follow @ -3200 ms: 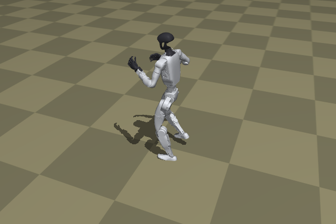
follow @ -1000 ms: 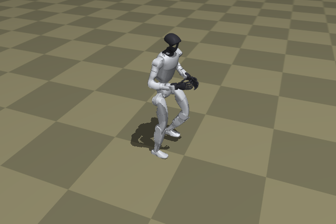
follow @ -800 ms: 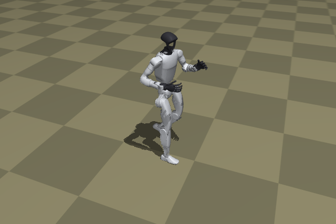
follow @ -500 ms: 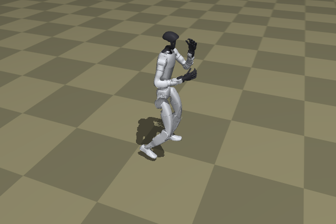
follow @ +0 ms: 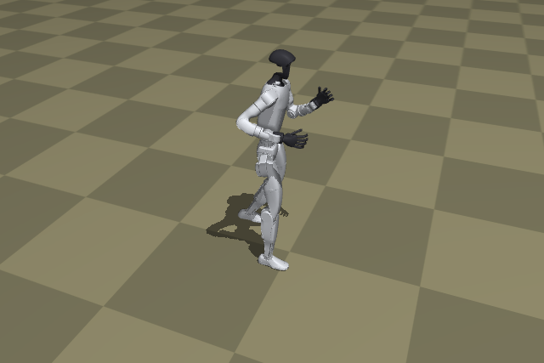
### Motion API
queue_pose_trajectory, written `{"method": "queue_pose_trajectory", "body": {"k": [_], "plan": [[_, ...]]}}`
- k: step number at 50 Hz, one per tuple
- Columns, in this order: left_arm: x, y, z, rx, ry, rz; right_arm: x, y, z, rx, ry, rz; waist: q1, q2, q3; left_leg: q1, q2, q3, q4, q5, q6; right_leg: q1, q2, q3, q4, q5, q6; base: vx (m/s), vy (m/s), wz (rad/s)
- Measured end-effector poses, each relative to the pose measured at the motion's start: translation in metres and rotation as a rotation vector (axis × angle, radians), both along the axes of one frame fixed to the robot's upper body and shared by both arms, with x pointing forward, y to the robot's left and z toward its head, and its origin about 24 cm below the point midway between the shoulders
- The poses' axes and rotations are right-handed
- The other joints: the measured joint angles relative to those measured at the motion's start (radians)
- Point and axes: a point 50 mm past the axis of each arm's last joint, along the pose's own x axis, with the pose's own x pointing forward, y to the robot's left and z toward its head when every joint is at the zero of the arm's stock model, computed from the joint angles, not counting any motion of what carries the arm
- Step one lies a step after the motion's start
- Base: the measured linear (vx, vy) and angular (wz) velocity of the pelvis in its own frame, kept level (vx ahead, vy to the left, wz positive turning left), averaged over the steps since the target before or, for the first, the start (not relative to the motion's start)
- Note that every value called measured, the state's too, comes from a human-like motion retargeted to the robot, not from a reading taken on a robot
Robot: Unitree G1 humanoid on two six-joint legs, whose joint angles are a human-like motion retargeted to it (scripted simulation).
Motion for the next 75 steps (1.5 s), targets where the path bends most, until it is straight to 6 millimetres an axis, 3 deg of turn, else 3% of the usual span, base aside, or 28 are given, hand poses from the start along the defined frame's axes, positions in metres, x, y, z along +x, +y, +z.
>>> {"method": "queue_pose_trajectory", "body": {"k": [3,6,10,13,18,21,25,27,30,34,37,39,41,43,45,47,49,52,54,56,58,60,63,65,68,70,72,75], "plan": [[-0.002,-0.055,0.061,0.082,-0.275,-0.095,0.013,0.009,0.001,0.022,-0.018,0.091,-0.014,0.087,0.026,0.036,0.033,-0.108,-0.129,-0.157,-0.036,-0.026,-0.01,-0.156,0.19,-0.145,-0.054,-0.97,0.37,0.35],[-0.024,-0.102,0.118,0.17,-0.561,-0.134,0.052,0.032,-0.001,0.11,-0.084,0.104,-0.011,0.127,0.077,-0.077,0.034,-0.154,-0.029,-0.318,0.01,-0.112,-0.045,-0.136,0.632,-0.347,-0.113,-0.98,0.32,0.85],[-0.049,-0.109,0.132,0.163,-0.691,-0.163,0.106,0.082,0.033,0.257,-0.278,0.029,0.087,0.122,0.107,-0.247,-0.025,-0.123,0.107,-0.294,0.04,-0.116,-0.045,-0.059,0.933,-0.486,-0.138,-0.85,0.22,0.04],[-0.036,-0.063,0.087,0.105,-0.489,-0.178,0.123,0.124,0.097,0.419,-0.517,0.097,0.228,0.12,0.092,-0.197,-0.029,-0.037,-0.11,-0.132,0.024,0.011,0.018,-0.028,0.778,-0.455,-0.125,-0.75,0.08,-1.51],[-0.024,0.061,-0.046,0.049,0.253,0.021,0.098,0.175,0.209,0.546,-0.976,0.301,0.391,0.082,0.001,-0.178,-0.005,0.096,-0.441,0.217,-0.021,0.2,0.097,0.076,0.285,-0.282,-0.095,-0.82,-0.12,-1.76],[-0.07,0.14,-0.115,0.02,0.655,0.299,0.06,0.197,0.259,0.649,-1.197,0.49,0.435,0.058,0.016,-0.215,0.002,0.115,-0.367,0.152,-0.024,0.222,0.072,0.157,0.121,-0.331,-0.066,-0.89,-0.23,-1.64],[-0.143,0.193,-0.147,-0.053,0.931,0.561,0.026,0.201,0.291,0.629,-1.42,0.654,0.423,0.055,0.123,-0.321,0.029,0.137,0.203,-0.137,0.106,0.102,0.046,0.242,0.236,-0.452,-0.074,-0.91,-0.25,-1.03],[-0.144,0.192,-0.146,-0.085,0.904,0.59,0.031,0.189,0.285,0.54,-1.447,0.627,0.391,0.058,0.155,-0.346,0.052,0.139,0.457,-0.22,0.146,0.019,0.074,0.262,0.321,-0.452,-0.07,-0.86,-0.29,-0.27],[-0.099,0.169,-0.132,-0.081,0.696,0.566,0.064,0.157,0.233,0.37,-1.261,0.481,0.295,0.035,0.14,-0.303,0.023,0.134,0.588,-0.261,0.143,0.0,0.081,0.216,0.206,-0.332,-0.055,-0.8,-0.27,0.84],[-0.016,0.106,-0.074,-0.056,0.288,0.484,0.094,0.084,0.068,0.132,-0.498,0.153,0.148,-0.023,0.053,-0.122,-0.156,0.038,0.329,-0.14,0.017,0.008,0.039,0.107,-0.038,-0.016,-0.028,-0.82,-0.13,1.48],[0.016,0.055,-0.002,0.028,-0.082,0.431,0.043,0.022,-0.033,-0.104,-0.003,0.0,0.032,-0.02,0.012,0.031,-0.233,-0.088,0.058,0.089,-0.094,-0.012,0.045,0.095,-0.103,0.083,0.018,-0.92,-0.02,1.52],[0.026,0.029,0.055,0.082,-0.333,0.439,0.006,-0.012,-0.056,-0.199,0.175,-0.051,-0.039,0.034,0.021,0.111,-0.201,-0.141,-0.094,0.056,-0.119,-0.025,0.08,0.107,-0.045,0.005,0.016,-1.02,0.1,1.42],[0.032,0.003,0.117,0.114,-0.544,0.482,-0.016,-0.038,-0.058,-0.224,0.255,-0.096,-0.083,0.114,0.069,0.145,-0.136,-0.171,-0.187,-0.121,-0.093,-0.066,0.113,0.061,0.173,-0.148,-0.002,-1.07,0.21,1.29],[0.032,-0.021,0.167,0.143,-0.68,0.553,-0.018,-0.049,-0.057,-0.204,0.263,-0.152,-0.106,0.171,0.123,0.106,-0.097,-0.198,-0.17,-0.284,-0.026,-0.126,0.079,-0.036,0.503,-0.32,-0.037,-1.04,0.24,1.16],[0.032,-0.034,0.189,0.17,-0.725,0.612,-0.001,-0.042,-0.059,-0.151,0.204,-0.23,-0.091,0.192,0.148,0.008,-0.108,-0.219,-0.075,-0.359,0.051,-0.146,0.004,-0.101,0.745,-0.453,-0.1,-0.97,0.21,0.51],[0.037,-0.03,0.176,0.157,-0.682,0.595,0.036,-0.018,-0.053,-0.05,0.073,-0.319,-0.014,0.192,0.139,-0.075,-0.127,-0.189,-0.051,-0.315,0.077,-0.123,-0.021,-0.081,0.802,-0.51,-0.137,-0.89,0.14,-0.79],[0.044,-0.011,0.133,0.106,-0.544,0.518,0.079,0.019,-0.029,0.095,-0.095,-0.362,0.093,0.189,0.121,-0.09,-0.118,-0.126,-0.148,-0.209,0.065,-0.05,0.008,-0.032,0.709,-0.497,-0.123,-0.81,0.03,-1.82],[0.044,0.044,0.029,0.025,-0.151,0.438,0.129,0.082,0.043,0.293,-0.378,-0.243,0.218,0.196,0.08,-0.083,-0.078,-0.035,-0.351,-0.026,0.031,0.094,0.085,0.061,0.447,-0.376,-0.06,-0.79,-0.1,-2.03],[0.026,0.09,-0.052,0.0,0.197,0.461,0.144,0.12,0.106,0.327,-0.601,-0.066,0.265,0.193,0.046,-0.109,-0.051,0.016,-0.433,0.062,0.012,0.16,0.13,0.171,0.315,-0.262,-0.035,-0.85,-0.2,-1.9],[-0.016,0.134,-0.123,-0.021,0.538,0.515,0.141,0.152,0.175,0.301,-0.869,0.09,0.303,0.168,0.032,-0.157,-0.041,0.049,-0.425,0.076,0.012,0.207,0.133,0.271,0.227,-0.202,-0.029,-0.9,-0.28,-1.73],[-0.072,0.166,-0.172,-0.038,0.822,0.568,0.119,0.177,0.243,0.286,-1.156,0.184,0.324,0.107,0.051,-0.26,-0.056,0.071,-0.232,-0.011,0.054,0.233,0.075,0.299,0.144,-0.269,-0.037,-0.93,-0.33,-1.12],[-0.121,0.186,-0.193,-0.066,1.012,0.6,0.086,0.191,0.301,0.321,-1.414,0.237,0.333,0.066,0.099,-0.407,-0.043,0.091,0.157,-0.162,0.107,0.235,0.03,0.277,0.086,-0.401,-0.062,-0.9,-0.28,-0.6],[-0.148,0.19,-0.196,-0.106,1.102,0.598,0.05,0.184,0.339,0.383,-1.626,0.277,0.35,0.097,0.169,-0.469,0.012,0.077,0.566,-0.294,0.167,0.145,0.075,0.285,0.211,-0.494,-0.119,-0.82,-0.2,-0.39],[-0.137,0.181,-0.191,-0.118,1.049,0.578,0.047,0.17,0.334,0.413,-1.641,0.281,0.313,0.097,0.177,-0.446,0.026,0.06,0.666,-0.33,0.177,0.066,0.115,0.285,0.296,-0.469,-0.122,-0.74,-0.21,0.36],[-0.074,0.14,-0.174,-0.167,0.841,0.509,0.077,0.133,0.27,0.435,-1.38,0.23,0.188,0.054,0.139,-0.311,-0.021,0.066,0.529,-0.298,0.127,0.068,0.09,0.227,0.169,-0.316,-0.082,-0.63,-0.06,1.39],[-0.027,0.101,-0.145,-0.157,0.665,0.411,0.105,0.105,0.195,0.413,-1.03,0.113,0.126,0.027,0.095,-0.194,-0.047,0.061,0.341,-0.203,0.06,0.076,0.072,0.185,0.065,-0.181,-0.068,-0.62,0.06,1.54],[0.009,0.061,-0.104,-0.08,0.486,0.276,0.12,0.074,0.094,0.306,-0.565,-0.044,0.078,0.006,0.043,-0.099,-0.075,0.004,0.14,-0.066,0.006,0.058,0.059,0.151,-0.002,-0.064,-0.048,-0.67,0.16,1.54],[0.035,0.004,-0.031,0.083,0.175,0.116,0.074,0.019,-0.041,0.067,0.054,-0.212,0.005,0.002,0.01,0.017,-0.078,-0.132,-0.106,-0.014,-0.05,0.038,0.055,0.131,-0.042,-0.02,-0.017,-0.74,0.26,1.71]]}}
